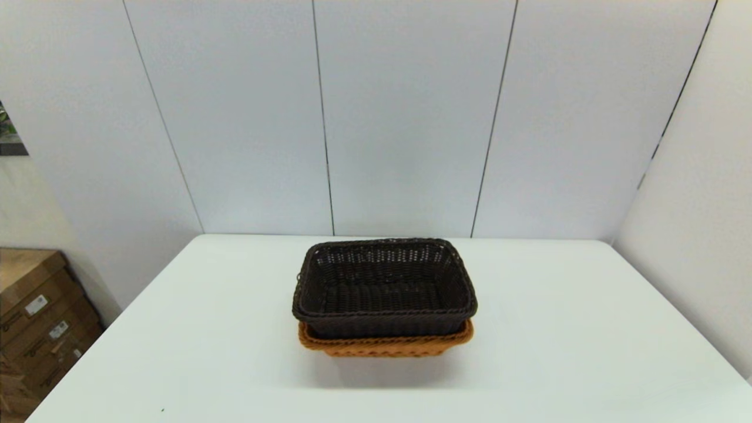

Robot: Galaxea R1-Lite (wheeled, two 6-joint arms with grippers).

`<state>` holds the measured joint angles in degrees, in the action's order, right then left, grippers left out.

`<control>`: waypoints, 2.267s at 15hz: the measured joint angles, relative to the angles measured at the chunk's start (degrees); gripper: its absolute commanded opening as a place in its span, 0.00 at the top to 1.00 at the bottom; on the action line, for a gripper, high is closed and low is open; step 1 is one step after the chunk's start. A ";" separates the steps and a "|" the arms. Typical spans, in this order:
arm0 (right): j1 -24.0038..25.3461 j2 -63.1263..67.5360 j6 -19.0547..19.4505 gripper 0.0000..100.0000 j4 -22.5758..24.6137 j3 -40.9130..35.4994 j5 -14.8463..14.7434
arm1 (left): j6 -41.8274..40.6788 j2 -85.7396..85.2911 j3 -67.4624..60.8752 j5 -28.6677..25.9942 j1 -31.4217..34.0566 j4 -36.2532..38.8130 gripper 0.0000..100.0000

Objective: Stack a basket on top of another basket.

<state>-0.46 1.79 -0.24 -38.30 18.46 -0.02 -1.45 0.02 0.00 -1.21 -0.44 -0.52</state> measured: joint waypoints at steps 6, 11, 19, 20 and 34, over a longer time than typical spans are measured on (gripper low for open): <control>0.02 -1.74 3.24 0.00 28.38 -14.35 0.12 | 0.00 0.00 0.00 -0.02 0.00 0.00 0.00; 0.00 -1.79 3.02 0.00 37.64 -18.32 0.18 | 0.02 0.00 0.00 0.00 0.00 0.00 0.00; 0.02 -1.79 -0.06 0.00 37.97 -18.46 -0.13 | 0.02 0.00 0.00 0.00 0.00 0.00 0.00; 0.02 -1.79 -0.06 0.00 37.97 -18.46 -0.16 | 0.02 0.00 0.00 -0.02 0.00 0.00 0.00; 0.02 -1.79 -0.09 0.00 37.97 -18.46 -0.16 | 0.02 0.00 0.00 0.02 0.00 0.00 0.00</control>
<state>-0.44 0.00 -0.33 -0.33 0.00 -0.18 -1.43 0.02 0.00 -1.18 -0.44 -0.52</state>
